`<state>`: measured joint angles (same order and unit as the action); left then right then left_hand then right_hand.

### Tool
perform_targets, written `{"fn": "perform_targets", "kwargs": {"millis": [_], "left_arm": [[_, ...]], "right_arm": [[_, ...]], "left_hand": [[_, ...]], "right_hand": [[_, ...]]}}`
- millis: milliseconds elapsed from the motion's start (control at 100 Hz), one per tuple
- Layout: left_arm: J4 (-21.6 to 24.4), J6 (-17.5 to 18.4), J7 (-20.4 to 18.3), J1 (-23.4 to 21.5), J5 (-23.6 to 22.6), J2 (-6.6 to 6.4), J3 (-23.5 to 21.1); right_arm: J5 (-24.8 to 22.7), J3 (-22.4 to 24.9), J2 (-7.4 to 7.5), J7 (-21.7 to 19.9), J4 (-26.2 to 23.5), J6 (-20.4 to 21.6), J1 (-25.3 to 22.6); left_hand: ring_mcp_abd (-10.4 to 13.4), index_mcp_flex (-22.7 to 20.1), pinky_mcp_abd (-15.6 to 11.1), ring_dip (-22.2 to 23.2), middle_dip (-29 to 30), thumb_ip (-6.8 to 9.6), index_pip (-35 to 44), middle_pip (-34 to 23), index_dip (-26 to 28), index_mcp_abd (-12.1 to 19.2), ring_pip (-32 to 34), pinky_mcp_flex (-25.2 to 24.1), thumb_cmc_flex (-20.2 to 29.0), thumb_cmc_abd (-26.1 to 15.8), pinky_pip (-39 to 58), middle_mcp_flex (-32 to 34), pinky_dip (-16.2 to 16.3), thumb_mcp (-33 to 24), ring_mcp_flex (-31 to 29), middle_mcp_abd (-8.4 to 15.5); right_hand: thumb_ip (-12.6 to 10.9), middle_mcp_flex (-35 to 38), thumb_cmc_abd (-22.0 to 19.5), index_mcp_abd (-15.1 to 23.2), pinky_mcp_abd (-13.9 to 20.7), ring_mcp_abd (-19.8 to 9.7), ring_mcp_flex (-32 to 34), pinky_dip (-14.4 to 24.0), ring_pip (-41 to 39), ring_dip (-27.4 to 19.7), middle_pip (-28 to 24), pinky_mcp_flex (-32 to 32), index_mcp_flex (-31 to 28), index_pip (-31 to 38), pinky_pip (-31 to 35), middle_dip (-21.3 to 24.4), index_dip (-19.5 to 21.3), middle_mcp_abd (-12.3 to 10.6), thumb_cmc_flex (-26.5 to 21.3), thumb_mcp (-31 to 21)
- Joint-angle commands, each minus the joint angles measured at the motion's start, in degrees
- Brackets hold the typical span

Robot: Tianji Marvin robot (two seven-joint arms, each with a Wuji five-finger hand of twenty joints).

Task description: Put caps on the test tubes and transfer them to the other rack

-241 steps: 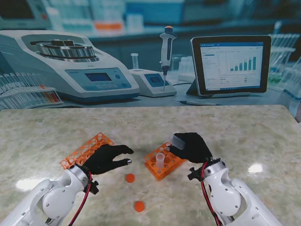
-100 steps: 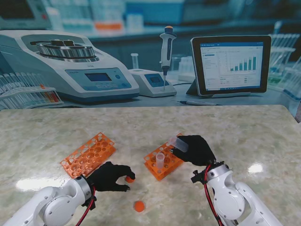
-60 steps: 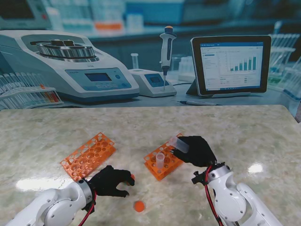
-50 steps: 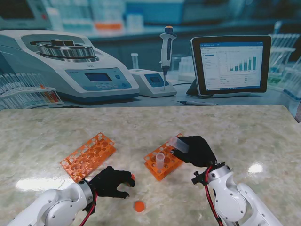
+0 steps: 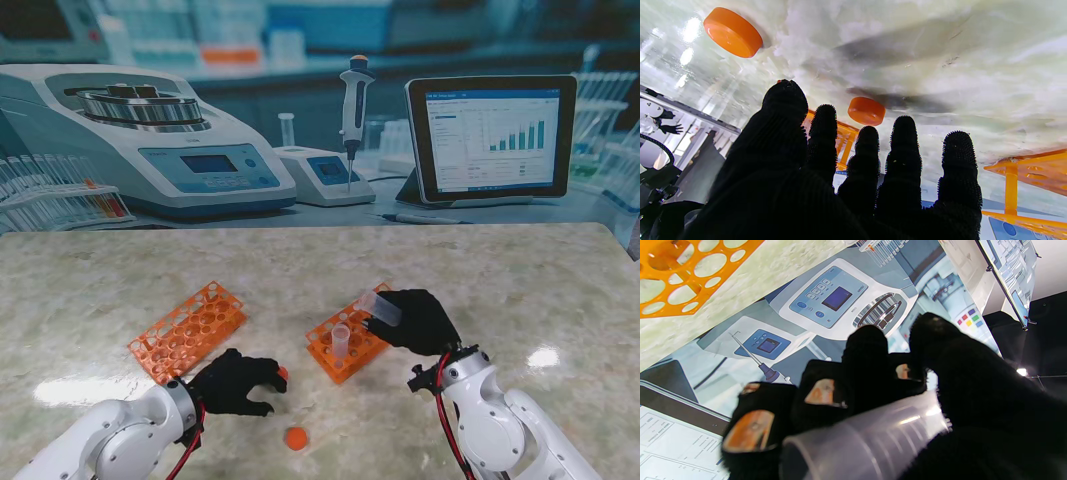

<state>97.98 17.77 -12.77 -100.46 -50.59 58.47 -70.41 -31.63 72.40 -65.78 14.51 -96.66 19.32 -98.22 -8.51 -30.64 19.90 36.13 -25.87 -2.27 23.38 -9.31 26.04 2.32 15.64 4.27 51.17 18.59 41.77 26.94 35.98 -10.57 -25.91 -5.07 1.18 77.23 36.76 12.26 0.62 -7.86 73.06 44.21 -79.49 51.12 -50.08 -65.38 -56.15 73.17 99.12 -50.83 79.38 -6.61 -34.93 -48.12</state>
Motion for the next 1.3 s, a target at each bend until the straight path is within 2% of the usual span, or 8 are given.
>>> {"fn": "perform_targets", "kwargs": {"millis": [0, 130, 600, 1100, 1290], "left_arm": [[0.5, 0.1, 0.1, 0.1, 0.2, 0.03, 0.0], [0.2, 0.0, 0.8, 0.9, 0.4, 0.17, 0.5], [-2.5, -2.3, 0.3, 4.5, 1.2, 0.10, 4.1], [-2.3, -1.8, -1.6, 4.2, -0.7, -0.41, 4.4], [-2.1, -1.2, -1.6, 3.7, -2.0, -0.53, 3.9]], "right_arm": [[0.0, -0.1, -0.09, -0.1, -0.5, -0.2, -0.5], [0.1, -0.2, -0.07, -0.3, -0.5, -0.5, -0.4], [0.3, -0.2, -0.03, -0.6, -0.5, -1.0, -0.3], [0.3, -0.2, 0.02, -0.9, -0.6, -1.0, -0.3], [0.3, -0.3, 0.02, -0.9, -0.5, -1.1, -0.2]], "left_hand": [[0.4, -0.6, -0.5, 0.2, 0.5, -0.13, 1.6, 0.4, 0.7, 2.4, -0.4, -0.4, -1.0, 0.3, -1.3, 0.0, 1.5, -1.6, 0.2, -0.6], [0.5, -0.4, -0.4, 0.5, 0.3, -0.13, 2.6, 0.3, 1.5, 3.8, -0.2, -0.5, -0.6, 0.2, -1.7, 0.0, 1.5, -1.5, 0.3, -0.7], [0.8, -0.4, -0.4, 0.7, -0.1, 0.08, 2.4, 0.1, 1.2, 3.5, -0.3, -0.5, 0.9, 1.4, -2.6, -0.6, 1.3, -2.6, 0.6, -0.1], [1.0, -0.9, -0.7, 0.9, -0.4, -0.03, 2.9, -0.2, 1.1, 3.8, 0.1, -0.1, 0.9, 3.5, -2.3, -0.3, 1.6, -4.5, 0.3, 0.2], [1.8, -0.7, -1.8, 3.1, -0.7, -0.33, 3.6, -0.6, 1.3, 3.9, 2.0, 0.9, 0.7, 5.9, 0.0, -0.2, 2.7, -8.8, 0.1, 0.3]], "right_hand": [[-1.1, 1.9, -0.8, 2.3, 2.4, -8.7, 3.0, -0.4, -8.6, 2.1, 0.0, -2.2, -2.4, 3.4, 8.0, -0.3, 2.5, 3.5, -3.3, -0.3], [-1.0, 1.8, -0.9, 2.3, 2.4, -8.6, 3.0, -0.4, -8.5, 2.0, 0.0, -2.2, -2.4, 3.3, 7.9, -0.3, 2.5, 3.5, -3.2, -0.1], [-0.9, 1.6, -0.9, 2.5, 2.2, -8.6, 3.0, -0.5, -8.4, 2.0, 0.0, -2.2, -2.3, 3.0, 7.8, 0.0, 2.8, 3.8, -3.3, 0.3], [-0.8, 1.5, -0.9, 2.7, 2.2, -8.6, 3.0, -0.6, -8.3, 1.9, 0.0, -2.2, -2.2, 2.8, 7.7, 0.2, 2.9, 3.8, -3.4, 0.6], [-0.7, 1.5, -0.9, 2.7, 2.2, -8.6, 3.0, -0.6, -8.3, 1.9, 0.0, -2.2, -2.1, 2.7, 7.7, 0.2, 2.9, 3.3, -3.4, 0.7]]}}
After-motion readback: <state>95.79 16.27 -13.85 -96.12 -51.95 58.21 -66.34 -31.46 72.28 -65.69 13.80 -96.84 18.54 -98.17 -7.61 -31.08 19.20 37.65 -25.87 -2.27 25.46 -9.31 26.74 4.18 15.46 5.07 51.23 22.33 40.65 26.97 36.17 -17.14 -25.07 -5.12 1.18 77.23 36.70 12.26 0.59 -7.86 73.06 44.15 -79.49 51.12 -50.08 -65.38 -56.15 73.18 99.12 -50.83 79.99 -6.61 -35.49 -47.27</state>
